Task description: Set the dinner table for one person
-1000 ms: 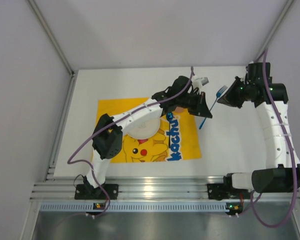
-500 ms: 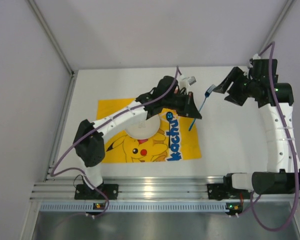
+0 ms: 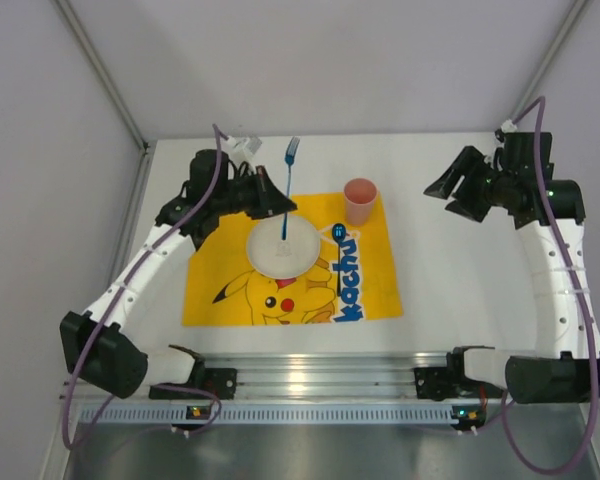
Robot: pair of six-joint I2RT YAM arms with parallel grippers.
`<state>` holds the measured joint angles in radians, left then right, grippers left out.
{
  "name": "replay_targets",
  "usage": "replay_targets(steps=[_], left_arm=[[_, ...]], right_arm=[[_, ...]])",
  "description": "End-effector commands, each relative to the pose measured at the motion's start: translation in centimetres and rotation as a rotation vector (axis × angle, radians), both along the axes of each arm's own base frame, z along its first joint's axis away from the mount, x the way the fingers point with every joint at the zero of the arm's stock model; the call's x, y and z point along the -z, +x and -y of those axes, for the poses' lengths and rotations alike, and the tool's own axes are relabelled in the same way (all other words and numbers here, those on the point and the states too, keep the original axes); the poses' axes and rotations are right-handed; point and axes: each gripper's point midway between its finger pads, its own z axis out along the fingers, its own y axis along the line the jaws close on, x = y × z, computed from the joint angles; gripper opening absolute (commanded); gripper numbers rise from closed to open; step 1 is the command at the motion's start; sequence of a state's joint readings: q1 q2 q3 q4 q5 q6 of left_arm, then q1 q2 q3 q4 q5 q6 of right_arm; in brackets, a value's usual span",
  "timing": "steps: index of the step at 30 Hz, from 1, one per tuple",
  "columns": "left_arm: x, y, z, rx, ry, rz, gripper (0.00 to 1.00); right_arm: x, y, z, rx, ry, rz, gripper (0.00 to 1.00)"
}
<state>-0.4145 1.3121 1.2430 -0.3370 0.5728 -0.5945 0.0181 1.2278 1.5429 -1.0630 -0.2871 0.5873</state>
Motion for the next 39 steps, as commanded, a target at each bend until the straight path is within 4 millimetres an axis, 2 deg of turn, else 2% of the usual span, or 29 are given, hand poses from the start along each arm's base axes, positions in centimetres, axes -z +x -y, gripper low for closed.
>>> replay_targets(steps=[1,2,5,7,8,10,11,12,18,20,24,31,35,39], left_arm=[[5.4,0.9,-5.3,-0.130,0.160,-0.082,0.00],[6.3,1.4,-7.0,-0.170,0.172,-0.114,0.00],[8.8,2.0,-9.7,-0.214,0.170,-0.171,0.00],[10.9,2.1,-10.6,-0.222,0.147,-0.223,0.00],[11.2,2.4,-11.5,-0.227,0.102,-0.242,0.00],[12.9,2.4,-12.1,-0.219,0.043,-0.304,0.00],[12.9,2.4,-12.6,-0.209,-0.008,-0.324,0.00],[14.1,2.3,-12.7,-0.200,-0.020,-0.359,0.00],[15.8,1.5,-12.7,-0.107,-0.050,-0.442,0.00],[16.9,1.0,-12.9,-0.094,-0.047,-0.507,0.00],[17.9,0.7,-13.4,-0.138,-0.022,-0.575,0.00],[18.6,-0.7,-14.3,-0.207,0.034,-0.647,0.00],[20.6,-1.8,-16.3,-0.282,0.170,-0.736,0.00],[21.6,-2.9,-17.1,-0.302,0.224,-0.785,0.00]], right_arm=[[-0.9,-0.6,-1.2,-0.047,0.022,0.043,0.63],[-1.0,-0.7,-1.3,-0.049,0.026,0.045,0.62],[-0.5,-1.1,-1.8,-0.070,0.027,0.029,0.62],[-0.2,-1.3,-2.2,-0.087,0.023,0.024,0.62],[-0.1,-1.5,-2.2,-0.091,0.021,0.019,0.62],[0.1,-1.7,-2.6,-0.105,0.019,0.010,0.62],[0.2,-1.8,-2.7,-0.112,0.018,0.006,0.61],[0.3,-1.8,-2.8,-0.117,0.015,0.005,0.61],[0.6,-2.0,-3.3,-0.141,0.000,-0.006,0.61],[0.7,-2.0,-3.4,-0.147,-0.003,-0.010,0.61],[0.7,-1.9,-3.7,-0.160,-0.006,-0.011,0.61],[1.1,-1.8,-3.8,-0.166,-0.017,-0.021,0.61],[1.4,-1.6,-3.9,-0.169,-0.015,-0.029,0.61],[1.7,-1.5,-4.0,-0.173,-0.017,-0.036,0.61]])
